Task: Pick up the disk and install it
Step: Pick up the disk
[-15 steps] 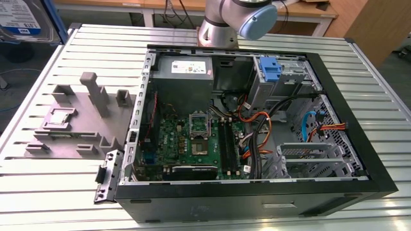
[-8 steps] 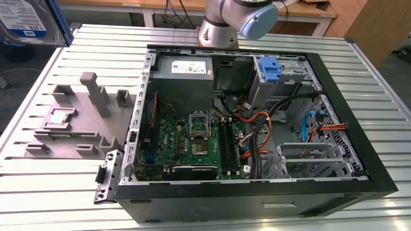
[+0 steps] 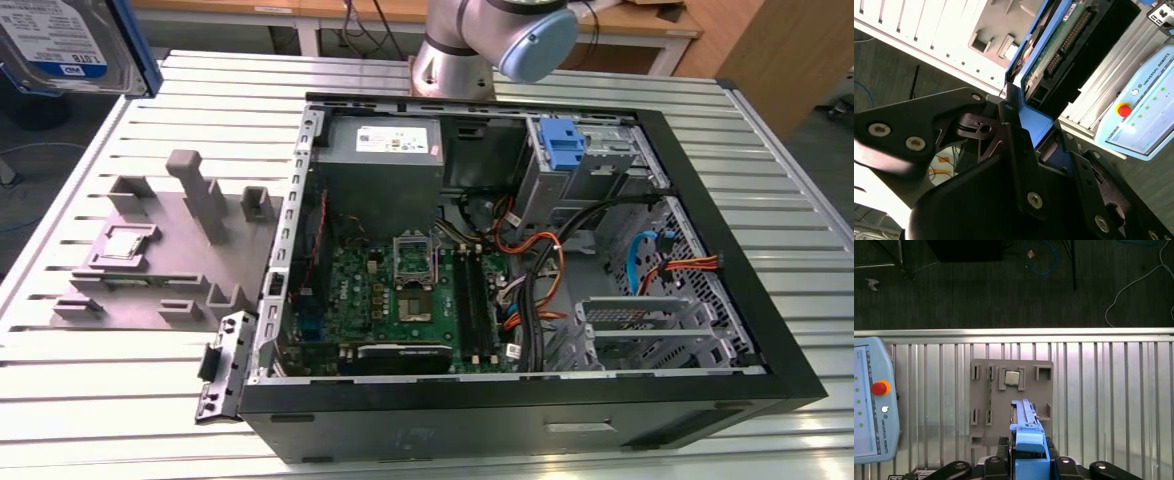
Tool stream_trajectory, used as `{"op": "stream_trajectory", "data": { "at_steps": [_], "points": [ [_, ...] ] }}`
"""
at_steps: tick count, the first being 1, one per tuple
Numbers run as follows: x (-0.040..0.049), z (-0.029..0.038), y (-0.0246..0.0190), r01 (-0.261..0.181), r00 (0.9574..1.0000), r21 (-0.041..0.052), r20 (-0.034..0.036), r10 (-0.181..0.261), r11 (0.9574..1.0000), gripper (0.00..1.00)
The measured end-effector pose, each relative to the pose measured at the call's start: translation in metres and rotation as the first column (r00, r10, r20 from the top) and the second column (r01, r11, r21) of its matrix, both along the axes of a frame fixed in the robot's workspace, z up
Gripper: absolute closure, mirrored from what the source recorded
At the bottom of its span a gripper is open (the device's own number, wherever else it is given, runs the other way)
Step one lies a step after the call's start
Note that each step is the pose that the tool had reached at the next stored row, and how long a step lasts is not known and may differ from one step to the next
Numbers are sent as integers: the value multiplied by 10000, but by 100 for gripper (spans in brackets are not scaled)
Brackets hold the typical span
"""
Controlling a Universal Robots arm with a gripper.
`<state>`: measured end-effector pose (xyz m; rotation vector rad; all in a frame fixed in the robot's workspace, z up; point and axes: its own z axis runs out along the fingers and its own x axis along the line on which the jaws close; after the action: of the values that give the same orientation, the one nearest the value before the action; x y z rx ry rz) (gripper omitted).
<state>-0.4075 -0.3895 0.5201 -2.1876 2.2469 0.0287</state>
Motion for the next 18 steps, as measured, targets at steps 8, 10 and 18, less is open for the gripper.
{"op": "stream_trajectory", "data": {
  "at_steps": [8,10,18],
  "points": [
    [10,1,0,-1,10000,0,-1,1,10000,64],
    [24,0,0,-1,10000,0,1,1,10000,64],
    [101,0,0,0,10000,0,0,0,10000,64]
  ]
}}
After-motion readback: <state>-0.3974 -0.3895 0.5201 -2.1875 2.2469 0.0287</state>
